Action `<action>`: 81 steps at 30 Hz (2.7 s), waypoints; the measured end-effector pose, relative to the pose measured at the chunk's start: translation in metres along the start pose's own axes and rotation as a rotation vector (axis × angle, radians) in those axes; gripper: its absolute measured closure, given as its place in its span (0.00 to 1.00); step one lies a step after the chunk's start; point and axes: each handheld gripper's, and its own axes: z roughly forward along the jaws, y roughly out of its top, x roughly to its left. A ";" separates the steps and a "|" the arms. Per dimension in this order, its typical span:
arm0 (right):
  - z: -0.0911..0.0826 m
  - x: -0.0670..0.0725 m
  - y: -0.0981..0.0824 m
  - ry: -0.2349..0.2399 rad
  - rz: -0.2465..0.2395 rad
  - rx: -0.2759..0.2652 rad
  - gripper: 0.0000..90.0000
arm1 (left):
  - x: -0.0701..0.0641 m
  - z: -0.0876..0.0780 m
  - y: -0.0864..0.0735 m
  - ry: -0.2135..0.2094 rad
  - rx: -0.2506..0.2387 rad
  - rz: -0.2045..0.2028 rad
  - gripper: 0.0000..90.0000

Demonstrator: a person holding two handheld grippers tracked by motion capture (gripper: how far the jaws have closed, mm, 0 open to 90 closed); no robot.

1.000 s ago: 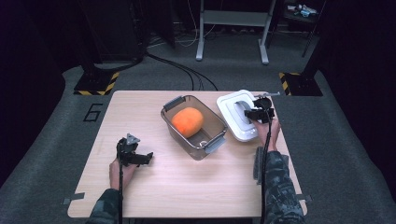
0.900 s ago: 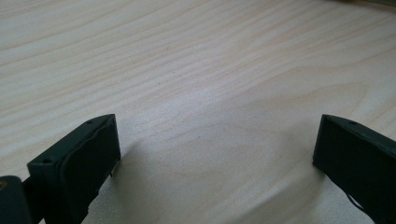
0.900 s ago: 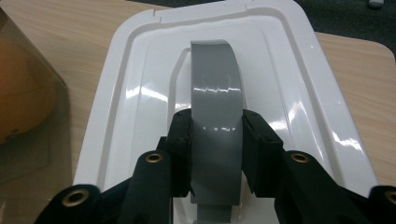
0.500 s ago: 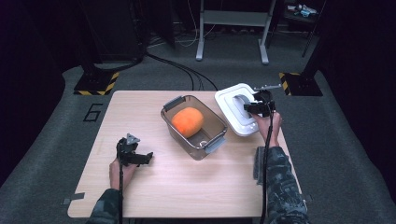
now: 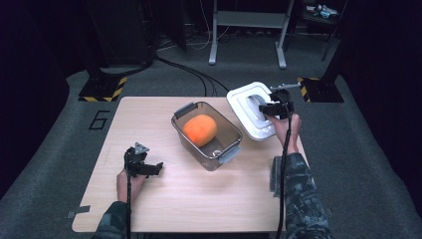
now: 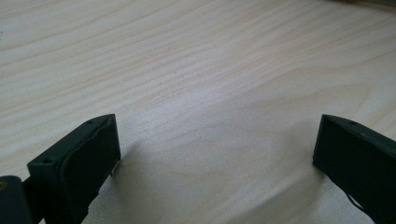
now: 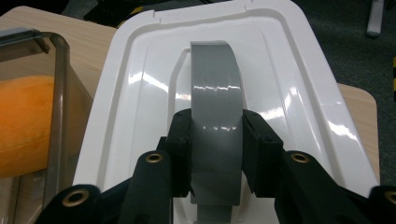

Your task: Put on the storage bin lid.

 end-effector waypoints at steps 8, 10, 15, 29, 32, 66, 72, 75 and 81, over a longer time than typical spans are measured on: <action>-0.017 0.009 0.014 0.014 -0.011 -0.021 0.74 | 0.000 -0.001 0.000 -0.002 0.007 0.000 0.00; -0.021 0.012 0.017 0.025 -0.012 -0.024 0.74 | 0.000 0.000 0.000 0.000 0.001 -0.002 0.00; -0.028 0.022 0.023 0.040 -0.039 -0.026 0.74 | 0.000 0.000 0.000 -0.001 0.004 0.001 0.00; -0.034 0.059 0.026 0.109 -0.105 -0.029 0.74 | 0.000 0.000 0.000 0.002 0.004 0.004 0.00; -0.034 0.068 0.026 0.126 -0.111 -0.026 0.74 | 0.000 0.000 0.000 0.001 0.004 0.002 0.00; 0.015 0.138 0.003 0.266 -0.136 0.103 0.74 | -0.001 0.001 0.000 0.008 -0.012 -0.010 0.00; 0.022 0.144 0.001 0.267 -0.132 0.114 0.74 | -0.001 0.001 -0.001 0.008 -0.012 -0.010 0.00; 0.025 0.148 0.001 0.279 -0.119 0.119 0.74 | -0.001 0.001 0.000 0.007 -0.012 -0.010 0.00; 0.030 0.154 0.000 0.296 -0.140 0.131 0.74 | -0.001 0.000 0.000 0.000 -0.002 -0.007 0.00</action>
